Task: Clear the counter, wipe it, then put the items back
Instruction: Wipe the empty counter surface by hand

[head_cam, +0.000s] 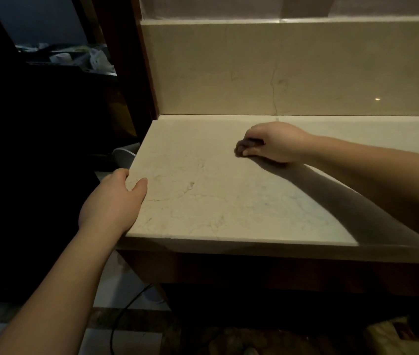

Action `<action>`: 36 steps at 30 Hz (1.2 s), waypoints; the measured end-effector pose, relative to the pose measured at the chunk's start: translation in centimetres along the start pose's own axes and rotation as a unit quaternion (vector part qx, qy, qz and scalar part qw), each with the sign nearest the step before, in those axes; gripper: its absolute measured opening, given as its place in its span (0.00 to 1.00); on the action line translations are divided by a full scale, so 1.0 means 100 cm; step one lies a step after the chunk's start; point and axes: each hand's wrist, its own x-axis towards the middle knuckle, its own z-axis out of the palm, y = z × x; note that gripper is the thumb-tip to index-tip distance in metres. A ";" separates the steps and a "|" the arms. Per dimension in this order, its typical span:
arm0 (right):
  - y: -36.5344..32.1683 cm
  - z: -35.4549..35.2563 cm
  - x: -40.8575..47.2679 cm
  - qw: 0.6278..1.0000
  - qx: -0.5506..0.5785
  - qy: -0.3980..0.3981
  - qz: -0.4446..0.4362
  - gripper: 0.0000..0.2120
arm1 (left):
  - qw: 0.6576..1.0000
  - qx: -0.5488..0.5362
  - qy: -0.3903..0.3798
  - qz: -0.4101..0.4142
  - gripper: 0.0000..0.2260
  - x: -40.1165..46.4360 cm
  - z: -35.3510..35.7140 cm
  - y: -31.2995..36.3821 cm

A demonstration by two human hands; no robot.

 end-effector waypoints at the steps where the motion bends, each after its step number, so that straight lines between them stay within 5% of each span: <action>1: 0.000 0.001 -0.001 1.000 0.002 0.005 0.006 0.13 | 1.000 0.001 -0.002 0.000 0.27 0.000 0.000 0.000; 8: -0.041 0.005 -0.072 0.986 0.078 -0.004 -0.147 0.19 | 1.000 0.005 -0.008 -0.008 0.26 0.000 -0.003 0.003; 14: -0.014 -0.001 -0.041 0.999 0.033 0.011 -0.018 0.14 | 1.000 0.016 -0.002 0.000 0.27 0.001 -0.005 0.002; 20: -0.045 0.007 -0.091 0.983 0.103 0.009 -0.154 0.16 | 1.000 0.026 0.012 0.003 0.27 -0.001 -0.003 0.001; 27: -0.017 0.001 -0.053 0.998 0.050 0.025 -0.016 0.14 | 0.999 0.035 0.008 -0.003 0.28 -0.002 -0.004 0.004; 33: -0.062 0.008 -0.104 0.981 0.119 0.024 -0.148 0.12 | 0.999 0.042 -0.005 -0.006 0.27 -0.005 -0.010 0.009; 36: -0.059 0.005 -0.094 0.986 0.104 0.001 -0.132 0.12 | 0.999 0.043 -0.009 0.000 0.26 -0.007 -0.015 0.015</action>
